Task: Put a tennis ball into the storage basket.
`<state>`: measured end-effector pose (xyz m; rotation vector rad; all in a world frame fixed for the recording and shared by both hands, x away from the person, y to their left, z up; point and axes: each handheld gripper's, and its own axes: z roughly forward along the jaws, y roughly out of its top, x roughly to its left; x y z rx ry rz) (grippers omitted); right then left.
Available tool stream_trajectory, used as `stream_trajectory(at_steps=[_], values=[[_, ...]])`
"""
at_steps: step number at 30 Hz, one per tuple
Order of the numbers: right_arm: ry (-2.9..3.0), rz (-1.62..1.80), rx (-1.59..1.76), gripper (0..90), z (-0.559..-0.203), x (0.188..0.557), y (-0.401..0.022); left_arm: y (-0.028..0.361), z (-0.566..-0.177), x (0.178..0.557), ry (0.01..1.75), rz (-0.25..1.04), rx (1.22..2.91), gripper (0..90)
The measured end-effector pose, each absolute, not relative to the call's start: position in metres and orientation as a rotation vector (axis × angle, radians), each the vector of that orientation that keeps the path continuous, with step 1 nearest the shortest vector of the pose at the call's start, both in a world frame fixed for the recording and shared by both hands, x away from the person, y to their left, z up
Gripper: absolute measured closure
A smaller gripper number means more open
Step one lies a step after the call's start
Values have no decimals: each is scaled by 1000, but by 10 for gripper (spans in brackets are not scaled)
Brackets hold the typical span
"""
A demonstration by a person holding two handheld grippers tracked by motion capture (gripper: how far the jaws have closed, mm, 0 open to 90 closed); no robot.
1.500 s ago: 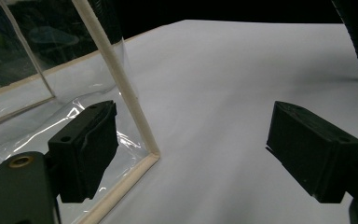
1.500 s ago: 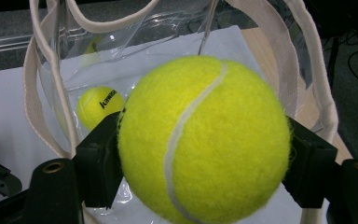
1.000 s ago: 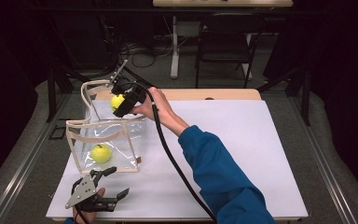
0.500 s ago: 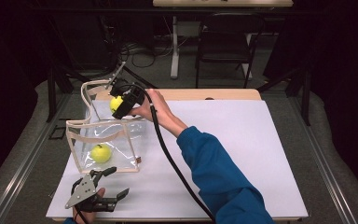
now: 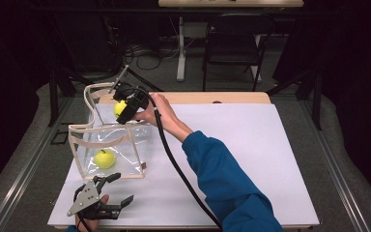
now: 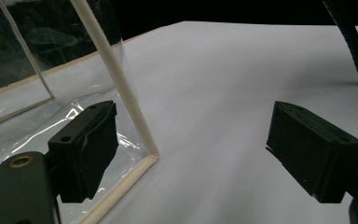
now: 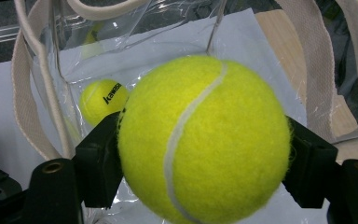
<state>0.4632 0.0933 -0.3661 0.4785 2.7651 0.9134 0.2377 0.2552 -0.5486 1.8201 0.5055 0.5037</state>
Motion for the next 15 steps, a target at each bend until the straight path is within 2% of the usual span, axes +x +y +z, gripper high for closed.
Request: stream_trajectory(at_steps=[15], values=[[2773, 885, 501, 254, -368, 465, 94, 255, -549, 238, 506, 504, 1820, 160]])
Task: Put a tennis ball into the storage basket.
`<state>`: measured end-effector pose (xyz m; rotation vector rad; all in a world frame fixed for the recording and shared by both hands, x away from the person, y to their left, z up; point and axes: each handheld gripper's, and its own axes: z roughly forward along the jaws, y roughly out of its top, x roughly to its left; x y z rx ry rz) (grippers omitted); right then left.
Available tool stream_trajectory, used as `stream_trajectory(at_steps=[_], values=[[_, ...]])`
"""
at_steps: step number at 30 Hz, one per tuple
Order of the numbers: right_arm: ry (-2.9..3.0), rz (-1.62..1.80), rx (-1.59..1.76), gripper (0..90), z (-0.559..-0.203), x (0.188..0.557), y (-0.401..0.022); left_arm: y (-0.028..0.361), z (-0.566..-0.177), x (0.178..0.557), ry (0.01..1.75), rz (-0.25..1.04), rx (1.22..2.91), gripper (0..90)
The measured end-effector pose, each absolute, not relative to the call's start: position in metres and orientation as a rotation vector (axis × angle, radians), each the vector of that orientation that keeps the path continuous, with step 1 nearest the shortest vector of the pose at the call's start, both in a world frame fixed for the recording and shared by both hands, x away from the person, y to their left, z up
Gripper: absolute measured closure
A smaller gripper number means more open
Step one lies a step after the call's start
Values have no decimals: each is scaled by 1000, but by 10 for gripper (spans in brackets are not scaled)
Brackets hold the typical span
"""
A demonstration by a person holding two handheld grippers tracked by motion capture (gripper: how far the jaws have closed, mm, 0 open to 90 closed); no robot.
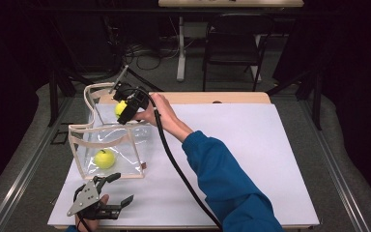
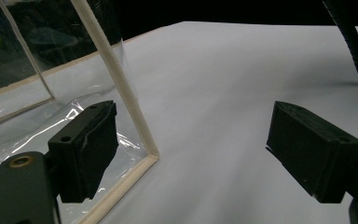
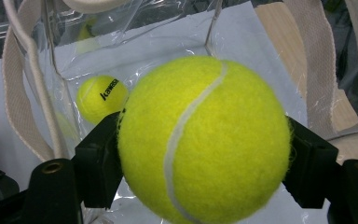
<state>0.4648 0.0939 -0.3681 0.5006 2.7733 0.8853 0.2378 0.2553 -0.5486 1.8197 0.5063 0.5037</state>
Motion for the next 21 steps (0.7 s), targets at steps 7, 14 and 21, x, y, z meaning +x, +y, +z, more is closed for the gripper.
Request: stream_trajectory(at_steps=[7, 14, 21], values=[[2790, 861, 505, 243, -370, 465, 95, 256, -548, 238, 503, 501, 1820, 161], [2726, 915, 559, 135, -362, 465, 85, 256, -549, 238, 505, 503, 1821, 161], [2709, 985, 578, 63, -351, 464, 65, 255, -549, 238, 505, 504, 1822, 160]])
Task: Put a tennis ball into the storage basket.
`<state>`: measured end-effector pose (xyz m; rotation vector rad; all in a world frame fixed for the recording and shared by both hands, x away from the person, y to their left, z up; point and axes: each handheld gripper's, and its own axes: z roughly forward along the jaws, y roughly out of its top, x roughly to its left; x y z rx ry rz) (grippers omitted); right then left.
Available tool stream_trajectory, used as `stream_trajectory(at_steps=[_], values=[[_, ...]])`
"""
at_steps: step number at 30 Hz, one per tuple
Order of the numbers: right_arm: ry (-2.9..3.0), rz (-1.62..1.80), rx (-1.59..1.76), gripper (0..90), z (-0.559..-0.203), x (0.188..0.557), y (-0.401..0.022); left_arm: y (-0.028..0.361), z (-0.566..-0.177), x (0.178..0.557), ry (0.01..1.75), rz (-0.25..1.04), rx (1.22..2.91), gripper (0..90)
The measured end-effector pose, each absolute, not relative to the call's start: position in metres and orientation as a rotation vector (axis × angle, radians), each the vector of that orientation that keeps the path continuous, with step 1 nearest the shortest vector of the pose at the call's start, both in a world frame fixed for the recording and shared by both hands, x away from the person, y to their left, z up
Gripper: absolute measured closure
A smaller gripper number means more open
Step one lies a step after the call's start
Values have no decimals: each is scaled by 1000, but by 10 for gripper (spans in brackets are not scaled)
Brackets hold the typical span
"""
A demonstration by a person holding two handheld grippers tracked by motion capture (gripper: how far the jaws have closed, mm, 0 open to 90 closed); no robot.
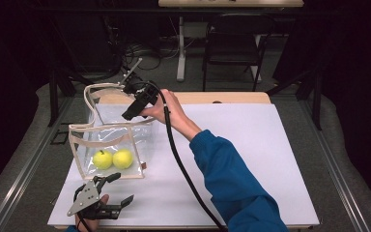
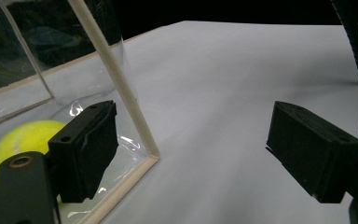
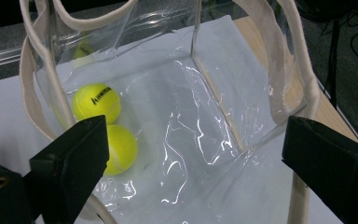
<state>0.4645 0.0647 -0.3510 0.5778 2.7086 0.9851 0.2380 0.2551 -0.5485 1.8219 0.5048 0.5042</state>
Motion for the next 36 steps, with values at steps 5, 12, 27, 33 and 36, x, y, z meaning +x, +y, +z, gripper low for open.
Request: stream_trajectory(at_steps=[5, 12, 27, 33, 36], values=[[2681, 1037, 558, 33, -341, 459, 48, 255, -548, 238, 506, 506, 1823, 160], [2663, 1067, 570, 12, -326, 453, 20, 253, -548, 239, 509, 510, 1821, 160], [2663, 1042, 621, 0, -342, 451, -28, 252, -548, 241, 513, 509, 1830, 160], [2648, 1042, 630, 0, -347, 449, -41, 253, -548, 240, 508, 508, 1830, 161], [2644, 1043, 635, 0, -350, 447, -46, 253, -548, 239, 500, 505, 1833, 160]])
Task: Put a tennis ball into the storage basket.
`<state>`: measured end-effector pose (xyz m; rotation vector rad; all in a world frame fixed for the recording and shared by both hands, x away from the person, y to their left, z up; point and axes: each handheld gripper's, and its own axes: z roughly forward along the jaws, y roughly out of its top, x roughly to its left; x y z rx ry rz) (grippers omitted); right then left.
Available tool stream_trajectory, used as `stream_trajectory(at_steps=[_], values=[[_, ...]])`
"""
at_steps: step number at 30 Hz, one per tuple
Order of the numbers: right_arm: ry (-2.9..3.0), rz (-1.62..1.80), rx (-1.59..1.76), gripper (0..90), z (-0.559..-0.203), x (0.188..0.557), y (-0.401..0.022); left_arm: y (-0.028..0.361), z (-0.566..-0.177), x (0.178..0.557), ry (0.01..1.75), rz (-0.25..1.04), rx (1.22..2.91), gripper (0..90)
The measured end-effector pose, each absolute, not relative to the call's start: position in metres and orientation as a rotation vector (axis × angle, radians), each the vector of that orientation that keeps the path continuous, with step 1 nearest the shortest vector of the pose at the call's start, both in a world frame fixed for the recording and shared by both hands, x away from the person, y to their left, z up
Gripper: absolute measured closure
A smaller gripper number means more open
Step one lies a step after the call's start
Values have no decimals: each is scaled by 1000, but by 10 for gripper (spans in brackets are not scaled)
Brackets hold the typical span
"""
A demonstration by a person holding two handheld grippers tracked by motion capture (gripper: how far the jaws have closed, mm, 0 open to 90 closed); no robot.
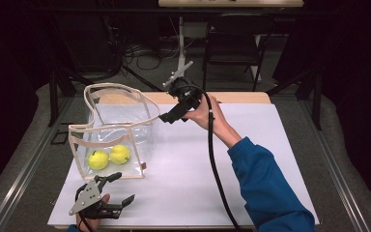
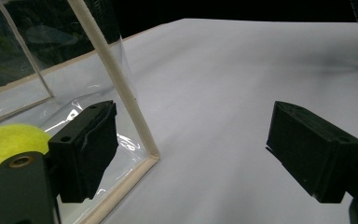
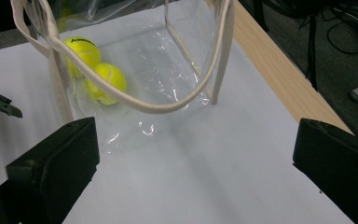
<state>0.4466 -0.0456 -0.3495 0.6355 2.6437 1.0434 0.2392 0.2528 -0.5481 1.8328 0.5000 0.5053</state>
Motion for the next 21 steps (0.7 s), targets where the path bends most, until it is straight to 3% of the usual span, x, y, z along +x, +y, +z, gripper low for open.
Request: stream_trajectory(at_steps=[21], values=[[2634, 998, 660, 0, -378, 427, -75, 253, -547, 237, 498, 506, 1829, 160]])
